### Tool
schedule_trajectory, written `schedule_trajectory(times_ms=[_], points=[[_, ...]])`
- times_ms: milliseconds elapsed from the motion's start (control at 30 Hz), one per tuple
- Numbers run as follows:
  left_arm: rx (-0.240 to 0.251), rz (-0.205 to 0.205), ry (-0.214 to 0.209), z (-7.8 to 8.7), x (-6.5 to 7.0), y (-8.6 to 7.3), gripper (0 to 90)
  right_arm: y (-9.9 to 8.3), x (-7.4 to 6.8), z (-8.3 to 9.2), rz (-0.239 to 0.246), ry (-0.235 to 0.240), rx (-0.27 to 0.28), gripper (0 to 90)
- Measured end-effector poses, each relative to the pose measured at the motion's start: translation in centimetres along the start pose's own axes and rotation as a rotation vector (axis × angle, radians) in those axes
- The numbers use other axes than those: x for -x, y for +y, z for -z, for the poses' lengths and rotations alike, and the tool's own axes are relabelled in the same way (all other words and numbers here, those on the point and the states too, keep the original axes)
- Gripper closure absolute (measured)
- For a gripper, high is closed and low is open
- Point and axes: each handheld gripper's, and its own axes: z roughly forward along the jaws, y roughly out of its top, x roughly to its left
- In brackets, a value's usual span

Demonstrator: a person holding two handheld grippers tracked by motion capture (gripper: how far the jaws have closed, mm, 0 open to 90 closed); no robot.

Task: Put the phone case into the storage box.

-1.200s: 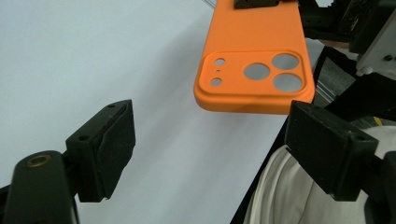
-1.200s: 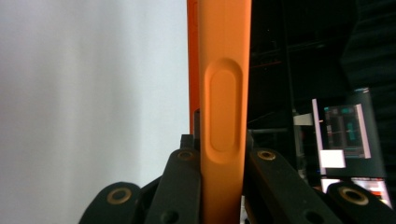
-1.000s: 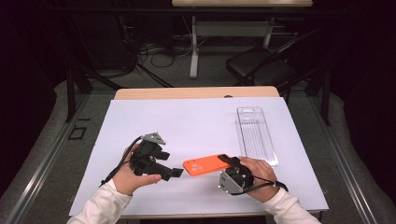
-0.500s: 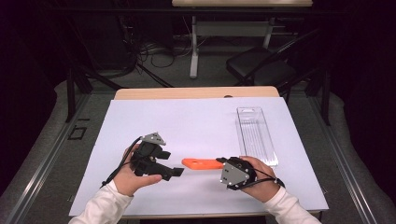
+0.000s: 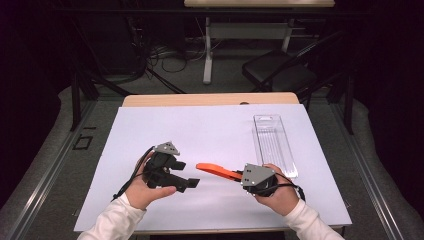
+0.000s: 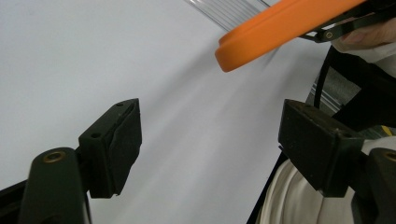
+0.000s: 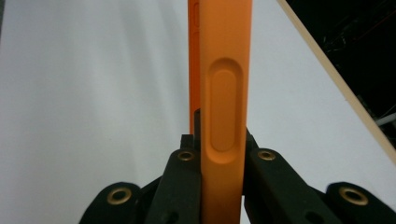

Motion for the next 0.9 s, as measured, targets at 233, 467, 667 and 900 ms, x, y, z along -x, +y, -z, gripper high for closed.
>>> schedule_trajectory(times_ms=[233,467,667,900], points=[[0.012,-0.004,-0.001,-0.2,0.1,0.3,24.0,-0.3,0.5,-0.2,-0.078,0.059,0.002,86.6],[0.023,-0.012,-0.001,-0.5,-0.1,0.7,25.8,-0.4,0.7,-0.3,-0.131,0.118,0.028,86.6],[0.040,-0.012,0.000,-0.5,-0.1,0.9,27.0,-0.5,0.9,-0.3,-0.171,0.152,0.056,86.6],[0.040,-0.014,-0.011,-0.4,0.1,1.3,35.1,-0.7,1.0,-0.5,-0.191,0.163,0.070,86.6]])
